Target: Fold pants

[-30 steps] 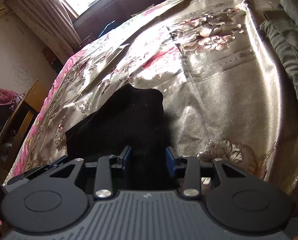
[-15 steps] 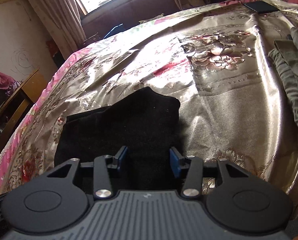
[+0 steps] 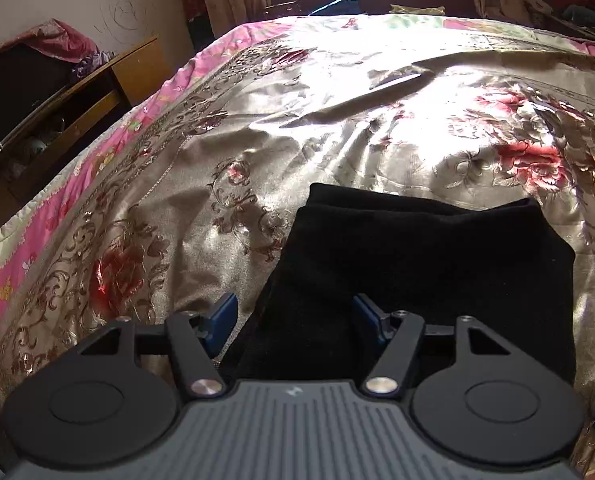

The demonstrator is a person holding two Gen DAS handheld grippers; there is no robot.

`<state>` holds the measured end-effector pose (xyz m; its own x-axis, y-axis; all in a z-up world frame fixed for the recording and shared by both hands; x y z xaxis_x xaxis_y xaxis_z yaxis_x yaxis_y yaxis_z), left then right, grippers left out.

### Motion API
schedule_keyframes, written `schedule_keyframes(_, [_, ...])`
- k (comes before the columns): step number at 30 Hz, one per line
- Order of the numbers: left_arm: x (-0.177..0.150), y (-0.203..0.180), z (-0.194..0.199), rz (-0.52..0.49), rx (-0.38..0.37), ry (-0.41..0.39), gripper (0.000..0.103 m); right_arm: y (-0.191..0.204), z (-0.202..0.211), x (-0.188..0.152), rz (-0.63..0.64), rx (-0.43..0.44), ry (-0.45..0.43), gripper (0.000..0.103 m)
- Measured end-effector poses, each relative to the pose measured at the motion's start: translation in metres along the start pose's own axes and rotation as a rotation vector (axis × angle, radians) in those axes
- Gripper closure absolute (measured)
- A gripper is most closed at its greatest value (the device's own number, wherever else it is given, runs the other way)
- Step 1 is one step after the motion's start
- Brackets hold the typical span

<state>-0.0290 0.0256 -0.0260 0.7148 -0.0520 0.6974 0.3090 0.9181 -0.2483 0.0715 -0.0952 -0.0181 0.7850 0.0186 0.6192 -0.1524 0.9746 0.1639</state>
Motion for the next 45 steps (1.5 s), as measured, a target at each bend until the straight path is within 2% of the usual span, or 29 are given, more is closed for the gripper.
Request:
schedule_keyframes(1, [0.001, 0.003, 0.002, 0.016, -0.017, -0.01, 0.055, -0.003, -0.001, -0.001, -0.001, -0.015, 0.006, 0.048])
schedule_keyframes(2, [0.001, 0.005, 0.006, 0.03, -0.032, -0.026, 0.06, -0.008, 0.0, -0.002, -0.005, -0.018, 0.017, 0.06])
schedule_keyframes(4, [0.002, 0.008, 0.01, 0.044, -0.061, -0.045, 0.064, -0.019, 0.004, 0.0, -0.034, 0.028, 0.047, 0.071])
schedule_keyframes(6, [0.004, 0.009, 0.013, 0.049, -0.09, -0.063, 0.066, -0.024, 0.01, 0.006, -0.079, 0.075, 0.063, 0.086])
schedule_keyframes(12, [0.012, 0.023, 0.034, 0.088, -0.131, -0.156, 0.074, -0.02, 0.022, 0.023, -0.139, 0.127, 0.039, 0.091])
schedule_keyframes(13, [0.014, 0.026, 0.038, 0.093, -0.127, -0.173, 0.08, -0.017, 0.024, 0.028, -0.143, 0.153, 0.025, 0.1])
schedule_keyframes(15, [0.019, 0.036, 0.043, 0.115, -0.112, -0.206, 0.081, -0.008, 0.021, 0.035, -0.142, 0.191, 0.009, 0.102])
schedule_keyframes(18, [0.019, 0.05, 0.034, 0.143, -0.075, -0.173, 0.081, -0.003, 0.002, 0.035, -0.108, 0.094, 0.019, 0.102])
schedule_keyframes(20, [0.016, 0.053, 0.036, 0.169, -0.119, -0.163, 0.081, -0.001, 0.009, 0.031, -0.082, 0.095, 0.005, 0.101])
schedule_keyframes(22, [0.015, 0.047, 0.034, 0.159, -0.146, -0.158, 0.079, 0.005, 0.02, 0.029, -0.033, 0.066, -0.023, 0.095])
schedule_keyframes(23, [0.015, 0.04, 0.033, 0.138, -0.156, -0.155, 0.077, 0.009, 0.024, 0.029, -0.003, 0.048, -0.032, 0.089])
schedule_keyframes(24, [0.015, 0.035, 0.031, 0.117, -0.164, -0.145, 0.075, 0.013, 0.028, 0.03, 0.023, 0.029, -0.045, 0.071])
schedule_keyframes(25, [0.014, 0.03, 0.03, 0.1, -0.171, -0.135, 0.067, 0.016, 0.028, 0.03, 0.04, 0.015, -0.058, 0.06])
schedule_keyframes(26, [0.012, 0.024, 0.03, 0.08, -0.177, -0.125, 0.055, 0.019, 0.025, 0.03, 0.058, 0.002, -0.057, 0.046])
schedule_keyframes(27, [0.011, 0.019, 0.027, 0.066, -0.17, -0.109, 0.049, 0.022, 0.017, 0.029, 0.076, -0.016, -0.033, 0.044])
schedule_keyframes(28, [0.009, 0.017, 0.023, 0.063, -0.15, -0.091, 0.043, 0.023, 0.007, 0.027, 0.094, -0.032, -0.002, 0.044])
schedule_keyframes(29, [0.008, 0.018, 0.018, 0.068, -0.12, -0.065, 0.042, 0.022, -0.001, 0.025, 0.101, -0.052, 0.016, 0.048])
schedule_keyframes(30, [0.007, 0.019, 0.013, 0.077, -0.101, -0.037, 0.042, 0.016, -0.012, 0.022, 0.095, -0.085, 0.04, 0.054])
schedule_keyframes(31, [0.006, 0.022, 0.006, 0.095, -0.094, -0.003, 0.043, 0.009, -0.016, 0.02, 0.084, -0.105, 0.055, 0.065])
schedule_keyframes(33, [0.006, 0.026, 0.004, 0.125, -0.137, 0.007, 0.054, -0.005, -0.013, 0.021, 0.017, -0.042, 0.074, 0.079])
schedule_keyframes(34, [0.006, 0.026, 0.007, 0.131, -0.174, -0.006, 0.065, -0.008, -0.007, 0.023, 0.004, -0.029, 0.075, 0.082])
schedule_keyframes(35, [0.007, 0.026, 0.011, 0.124, -0.185, -0.027, 0.067, -0.01, -0.001, 0.025, -0.003, -0.019, 0.071, 0.085])
schedule_keyframes(39, [0.017, 0.027, 0.037, 0.152, -0.244, -0.124, 0.071, -0.007, 0.022, 0.04, -0.04, 0.035, 0.037, 0.087])
schedule_keyframes(42, [0.025, 0.035, 0.053, 0.148, -0.222, -0.189, 0.072, 0.009, 0.022, 0.049, -0.031, 0.071, 0.007, 0.087])
schedule_keyframes(43, [0.026, 0.041, 0.051, 0.153, -0.202, -0.188, 0.072, 0.014, 0.017, 0.049, -0.019, 0.072, 0.006, 0.087])
schedule_keyframes(45, [0.022, 0.051, 0.034, 0.178, -0.151, -0.12, 0.072, 0.022, -0.009, 0.041, 0.001, 0.058, 0.044, 0.087])
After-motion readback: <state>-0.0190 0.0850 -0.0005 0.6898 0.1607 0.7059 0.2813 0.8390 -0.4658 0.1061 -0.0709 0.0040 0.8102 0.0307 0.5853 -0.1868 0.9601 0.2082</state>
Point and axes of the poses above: each gripper's, at about its wrist camera, not at the fingertips, and z roughly against the way its jaws point, y to its left, x to its top, the point moved 2 cm from there along -z, roughly the way its jaws point, and after that the axes turned 2 degrees about -x, right-handed, at the moved point
